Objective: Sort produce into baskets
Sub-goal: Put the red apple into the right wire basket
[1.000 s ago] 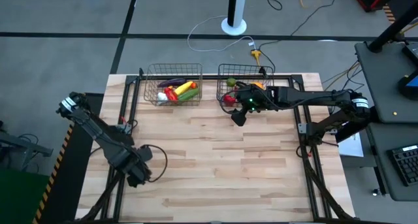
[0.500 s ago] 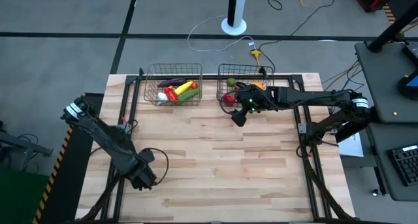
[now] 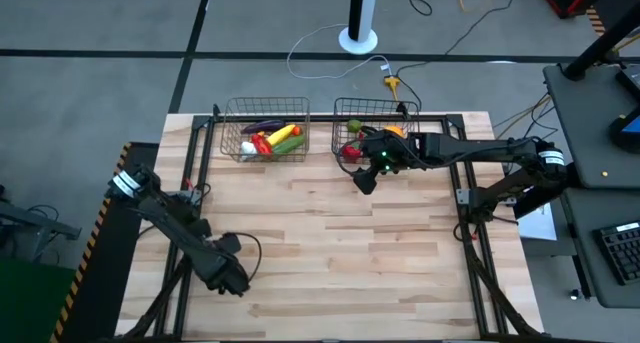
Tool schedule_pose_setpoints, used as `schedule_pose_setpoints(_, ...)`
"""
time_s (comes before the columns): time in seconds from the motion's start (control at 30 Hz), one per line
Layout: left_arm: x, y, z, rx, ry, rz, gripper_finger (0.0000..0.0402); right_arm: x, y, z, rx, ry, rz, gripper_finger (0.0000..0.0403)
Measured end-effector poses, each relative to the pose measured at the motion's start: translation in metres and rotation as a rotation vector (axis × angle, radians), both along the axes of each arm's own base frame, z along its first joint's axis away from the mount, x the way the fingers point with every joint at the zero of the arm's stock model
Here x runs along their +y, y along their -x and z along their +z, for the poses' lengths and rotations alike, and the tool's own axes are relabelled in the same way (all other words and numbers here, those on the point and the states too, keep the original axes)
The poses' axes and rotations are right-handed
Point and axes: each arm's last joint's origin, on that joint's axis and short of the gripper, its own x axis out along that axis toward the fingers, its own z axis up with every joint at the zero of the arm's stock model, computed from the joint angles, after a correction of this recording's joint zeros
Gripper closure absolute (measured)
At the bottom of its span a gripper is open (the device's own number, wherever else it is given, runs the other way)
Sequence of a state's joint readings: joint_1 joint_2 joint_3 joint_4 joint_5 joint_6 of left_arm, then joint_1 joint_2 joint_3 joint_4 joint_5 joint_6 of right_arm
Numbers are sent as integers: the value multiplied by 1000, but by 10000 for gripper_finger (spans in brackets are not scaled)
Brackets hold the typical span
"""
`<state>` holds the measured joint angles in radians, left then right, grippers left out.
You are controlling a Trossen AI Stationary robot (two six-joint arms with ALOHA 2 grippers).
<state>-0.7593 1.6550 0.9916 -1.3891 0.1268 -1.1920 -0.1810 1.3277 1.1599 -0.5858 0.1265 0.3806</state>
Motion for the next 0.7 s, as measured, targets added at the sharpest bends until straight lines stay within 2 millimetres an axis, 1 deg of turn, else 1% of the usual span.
schedule_pose_setpoints(0.37, -2, -1, -6, -21, -3, 41, 95, 0, 0, 0, -1, -3, -4, 39)
schedule_pose_setpoints(0.6, 4, 5, -20, -12, -7, 66, 95, 0, 0, 0, 0, -3, -4, 39)
schedule_pose_setpoints(0.7, 5, 8, -23, -10, -7, 61, 95, 0, 0, 0, 0, -3, -4, 39)
